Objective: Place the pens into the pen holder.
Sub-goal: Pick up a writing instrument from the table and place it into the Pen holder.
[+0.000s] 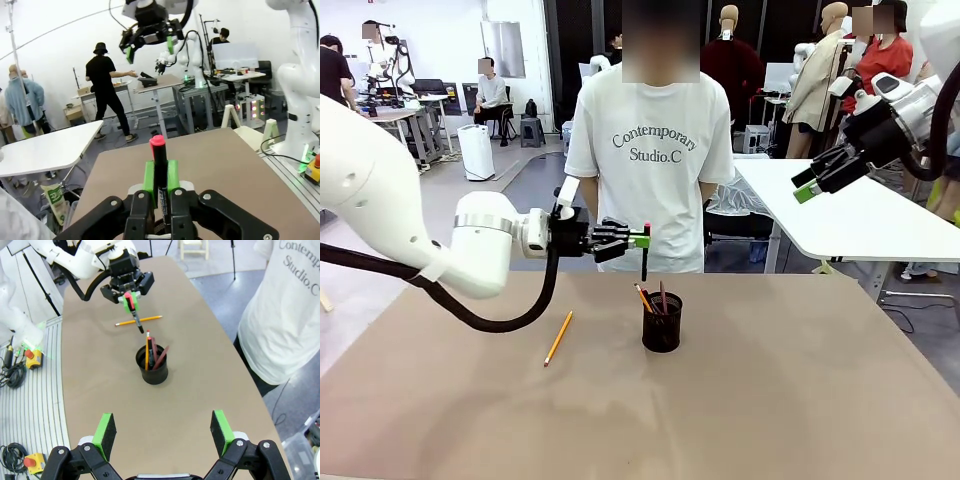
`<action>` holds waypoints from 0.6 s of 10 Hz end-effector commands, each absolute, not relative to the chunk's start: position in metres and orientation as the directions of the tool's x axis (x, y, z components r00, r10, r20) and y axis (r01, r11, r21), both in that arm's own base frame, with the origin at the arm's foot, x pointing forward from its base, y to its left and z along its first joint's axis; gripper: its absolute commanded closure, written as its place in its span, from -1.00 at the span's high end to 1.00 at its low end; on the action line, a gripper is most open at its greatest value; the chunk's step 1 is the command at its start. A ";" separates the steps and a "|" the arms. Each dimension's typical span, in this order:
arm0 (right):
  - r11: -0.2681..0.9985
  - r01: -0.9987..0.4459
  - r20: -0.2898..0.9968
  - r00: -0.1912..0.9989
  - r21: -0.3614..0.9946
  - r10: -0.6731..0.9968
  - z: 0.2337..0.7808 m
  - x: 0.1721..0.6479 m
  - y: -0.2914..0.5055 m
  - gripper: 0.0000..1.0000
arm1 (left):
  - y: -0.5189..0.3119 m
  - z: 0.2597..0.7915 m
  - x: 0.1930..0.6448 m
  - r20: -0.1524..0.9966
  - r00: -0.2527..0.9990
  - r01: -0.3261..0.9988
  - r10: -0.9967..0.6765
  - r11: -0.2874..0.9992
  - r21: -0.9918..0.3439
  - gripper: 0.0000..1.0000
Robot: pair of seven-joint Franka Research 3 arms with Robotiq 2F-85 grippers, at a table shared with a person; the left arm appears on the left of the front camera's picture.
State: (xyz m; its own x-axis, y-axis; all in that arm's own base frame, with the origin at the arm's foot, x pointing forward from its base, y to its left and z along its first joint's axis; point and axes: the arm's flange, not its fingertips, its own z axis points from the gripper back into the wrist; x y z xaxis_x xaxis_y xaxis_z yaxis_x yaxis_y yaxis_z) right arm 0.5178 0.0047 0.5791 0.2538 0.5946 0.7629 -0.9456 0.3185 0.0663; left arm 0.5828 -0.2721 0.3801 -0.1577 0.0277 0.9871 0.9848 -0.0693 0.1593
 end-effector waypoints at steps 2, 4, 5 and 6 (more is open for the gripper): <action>0.318 -0.946 0.762 0.253 0.065 0.596 0.580 0.517 0.006 1.00 | -0.295 0.358 0.600 0.988 -0.137 0.989 0.078 -0.053 0.141 -1.00; 0.318 -0.946 0.762 0.253 0.065 0.596 0.580 0.517 0.006 1.00 | -0.305 0.346 0.602 0.988 -0.120 0.989 0.100 -0.077 0.128 -1.00; 0.318 -0.946 0.762 0.253 0.065 0.596 0.580 0.517 0.006 1.00 | -0.308 0.342 0.599 0.989 -0.115 0.988 0.098 -0.092 0.124 -1.00; 0.318 -0.946 0.762 0.253 0.065 0.596 0.580 0.517 0.006 1.00 | -0.309 0.339 0.598 0.990 -0.102 0.987 0.097 -0.112 0.112 -1.00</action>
